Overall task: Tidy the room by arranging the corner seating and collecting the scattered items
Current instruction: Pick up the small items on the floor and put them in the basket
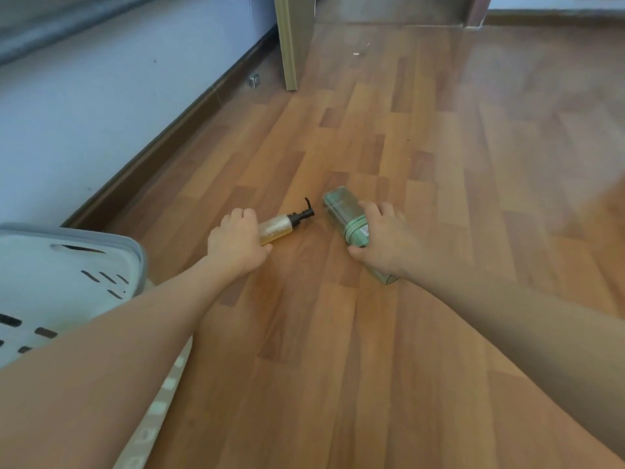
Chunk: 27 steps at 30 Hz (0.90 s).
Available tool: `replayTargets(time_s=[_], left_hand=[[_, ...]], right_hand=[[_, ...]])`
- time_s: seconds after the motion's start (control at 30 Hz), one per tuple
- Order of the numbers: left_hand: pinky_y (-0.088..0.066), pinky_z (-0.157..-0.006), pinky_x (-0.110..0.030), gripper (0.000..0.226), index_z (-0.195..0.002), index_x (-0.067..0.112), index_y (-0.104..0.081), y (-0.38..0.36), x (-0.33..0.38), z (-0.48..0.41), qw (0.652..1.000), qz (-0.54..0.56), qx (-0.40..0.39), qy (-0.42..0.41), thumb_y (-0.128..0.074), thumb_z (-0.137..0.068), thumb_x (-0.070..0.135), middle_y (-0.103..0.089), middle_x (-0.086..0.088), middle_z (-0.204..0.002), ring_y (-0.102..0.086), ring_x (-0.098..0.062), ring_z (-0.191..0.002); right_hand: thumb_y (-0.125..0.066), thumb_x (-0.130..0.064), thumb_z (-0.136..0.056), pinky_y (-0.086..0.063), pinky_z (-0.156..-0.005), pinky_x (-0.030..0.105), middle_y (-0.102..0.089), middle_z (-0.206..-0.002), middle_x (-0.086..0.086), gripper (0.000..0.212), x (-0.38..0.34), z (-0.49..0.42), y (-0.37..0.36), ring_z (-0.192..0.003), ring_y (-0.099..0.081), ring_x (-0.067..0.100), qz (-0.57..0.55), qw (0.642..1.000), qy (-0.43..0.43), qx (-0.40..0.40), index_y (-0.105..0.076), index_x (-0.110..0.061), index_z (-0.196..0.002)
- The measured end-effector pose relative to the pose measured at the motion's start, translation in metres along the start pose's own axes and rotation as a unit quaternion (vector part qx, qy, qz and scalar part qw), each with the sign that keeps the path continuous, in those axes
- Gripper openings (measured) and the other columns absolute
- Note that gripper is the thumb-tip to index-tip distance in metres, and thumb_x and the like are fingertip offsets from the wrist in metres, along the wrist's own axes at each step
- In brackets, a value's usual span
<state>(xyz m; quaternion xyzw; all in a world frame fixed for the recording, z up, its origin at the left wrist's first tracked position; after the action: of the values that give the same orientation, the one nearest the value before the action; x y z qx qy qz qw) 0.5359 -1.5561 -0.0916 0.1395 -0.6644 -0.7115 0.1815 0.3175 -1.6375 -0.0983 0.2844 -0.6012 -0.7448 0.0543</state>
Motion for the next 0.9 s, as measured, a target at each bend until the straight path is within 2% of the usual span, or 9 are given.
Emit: replayTargets(time_s=[0.13,0.27,0.4,0.53,0.63,0.7,0.9], left_hand=[[-0.045,-0.091,-0.042,0.063,-0.137,0.009,-0.036,-0.019,-0.012,-0.010,0.999,0.009,-0.032,0.025,-0.063,-0.087,0.038,-0.045,-0.011,-0.136,-0.046,-0.030,-0.122],[-0.043,-0.091,-0.040,0.047,-0.131,0.010,-0.042,-0.034,-0.021,-0.011,0.998,0.004,-0.050,0.031,-0.056,-0.092,0.033,-0.052,-0.011,-0.129,-0.051,-0.031,-0.116],[-0.044,-0.083,-0.040,0.035,-0.125,0.010,-0.046,-0.037,-0.018,-0.003,1.000,0.019,-0.010,0.021,-0.054,-0.094,0.024,-0.052,-0.011,-0.124,-0.049,-0.030,-0.111],[-0.042,-0.076,-0.037,0.030,-0.117,0.009,-0.048,-0.031,-0.014,0.005,0.999,0.036,0.018,0.036,-0.059,-0.092,0.019,-0.053,-0.012,-0.117,-0.049,-0.029,-0.105],[-0.039,-0.075,-0.036,0.036,-0.123,0.003,-0.046,-0.036,-0.007,0.011,0.998,0.024,-0.015,0.063,-0.059,-0.091,0.012,-0.048,-0.017,-0.120,-0.046,-0.031,-0.108],[-0.039,-0.074,-0.035,0.031,-0.122,0.002,-0.049,-0.042,-0.002,0.017,0.997,0.012,-0.044,0.066,-0.056,-0.092,0.011,-0.045,-0.018,-0.119,-0.045,-0.032,-0.108],[-0.035,-0.074,-0.035,0.024,-0.116,0.006,-0.050,-0.044,0.013,0.038,0.997,0.039,-0.057,0.038,-0.053,-0.095,0.015,-0.044,-0.014,-0.118,-0.045,-0.032,-0.107]], right_hand=[[-0.065,-0.042,-0.084,-0.039,-0.102,0.041,-0.029,-0.146,0.009,0.085,0.007,-0.002,-0.006,-0.131,-0.035,0.032,0.028,1.000,-0.002,-0.002,-0.018,-0.024,-0.152],[-0.065,-0.038,-0.087,-0.042,-0.098,0.042,-0.027,-0.150,0.012,0.086,0.015,-0.006,-0.015,-0.131,-0.038,0.034,0.028,0.999,-0.024,-0.028,-0.012,-0.025,-0.153],[-0.064,-0.034,-0.089,-0.046,-0.084,0.039,-0.027,-0.148,0.013,0.083,0.019,-0.007,-0.021,-0.118,-0.050,0.035,0.048,0.997,-0.041,-0.038,-0.011,-0.025,-0.153],[-0.065,-0.033,-0.089,-0.049,-0.087,0.041,-0.028,-0.147,0.015,0.085,0.021,-0.008,-0.024,-0.115,-0.052,0.036,0.049,0.996,-0.064,-0.041,-0.009,-0.025,-0.153],[-0.067,-0.033,-0.087,-0.048,-0.088,0.042,-0.034,-0.143,0.016,0.092,0.024,-0.008,-0.025,-0.115,-0.052,0.036,0.033,0.994,-0.091,-0.050,-0.005,-0.025,-0.153],[-0.068,-0.034,-0.085,-0.047,-0.090,0.041,-0.038,-0.138,0.018,0.096,0.027,-0.005,-0.026,-0.116,-0.052,0.037,0.021,0.991,-0.117,-0.058,-0.001,-0.024,-0.154],[-0.070,-0.029,-0.080,-0.050,-0.087,0.042,-0.045,-0.129,0.018,0.089,0.029,0.006,-0.029,-0.110,-0.054,0.037,-0.065,0.985,-0.144,-0.065,-0.014,-0.019,-0.149]])
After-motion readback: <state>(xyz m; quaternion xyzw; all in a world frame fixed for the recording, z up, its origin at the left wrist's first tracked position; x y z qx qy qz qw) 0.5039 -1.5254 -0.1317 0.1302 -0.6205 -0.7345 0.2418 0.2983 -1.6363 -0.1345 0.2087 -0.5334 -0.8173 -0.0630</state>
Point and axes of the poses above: each hand's wrist, its own z-axis away from the middle knuckle, its own y-axis out of the back of the hand, x = y × z, the point moved 10 cm from there along -z, towards the middle knuckle
